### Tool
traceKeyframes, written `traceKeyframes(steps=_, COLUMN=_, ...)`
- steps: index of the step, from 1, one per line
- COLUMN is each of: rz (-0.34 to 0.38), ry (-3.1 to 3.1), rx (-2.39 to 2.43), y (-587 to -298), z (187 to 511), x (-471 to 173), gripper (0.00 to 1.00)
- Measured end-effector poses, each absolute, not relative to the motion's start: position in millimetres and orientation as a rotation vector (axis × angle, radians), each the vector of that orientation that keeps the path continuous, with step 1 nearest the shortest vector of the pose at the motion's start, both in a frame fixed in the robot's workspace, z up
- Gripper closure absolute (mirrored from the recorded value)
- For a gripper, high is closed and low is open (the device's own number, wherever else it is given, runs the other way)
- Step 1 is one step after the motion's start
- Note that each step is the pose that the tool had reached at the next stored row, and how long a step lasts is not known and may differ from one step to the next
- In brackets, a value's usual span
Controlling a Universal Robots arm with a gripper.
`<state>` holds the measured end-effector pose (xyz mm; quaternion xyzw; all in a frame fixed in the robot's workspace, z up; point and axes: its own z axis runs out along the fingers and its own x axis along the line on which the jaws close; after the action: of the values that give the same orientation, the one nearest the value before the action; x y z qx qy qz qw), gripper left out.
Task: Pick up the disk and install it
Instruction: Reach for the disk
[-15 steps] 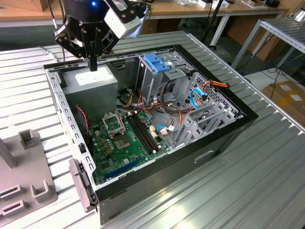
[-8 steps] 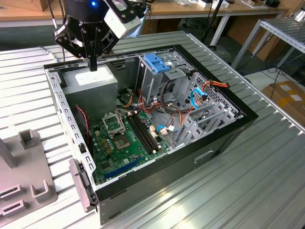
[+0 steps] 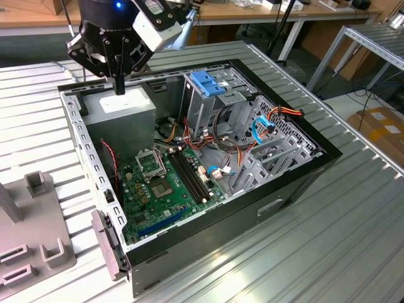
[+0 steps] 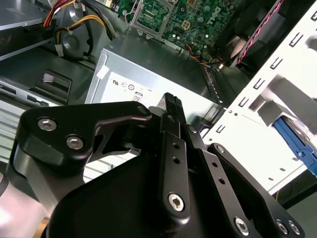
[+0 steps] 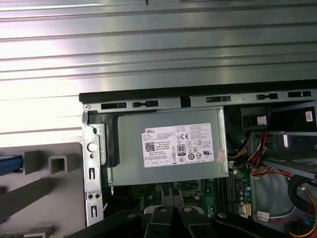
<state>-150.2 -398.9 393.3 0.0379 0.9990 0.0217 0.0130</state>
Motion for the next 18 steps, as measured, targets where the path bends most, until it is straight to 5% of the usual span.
traceKeyframes(steps=18, rz=0.068, ry=3.112, rx=0.118, y=-398.9, z=393.2, x=-189.0, gripper=0.89)
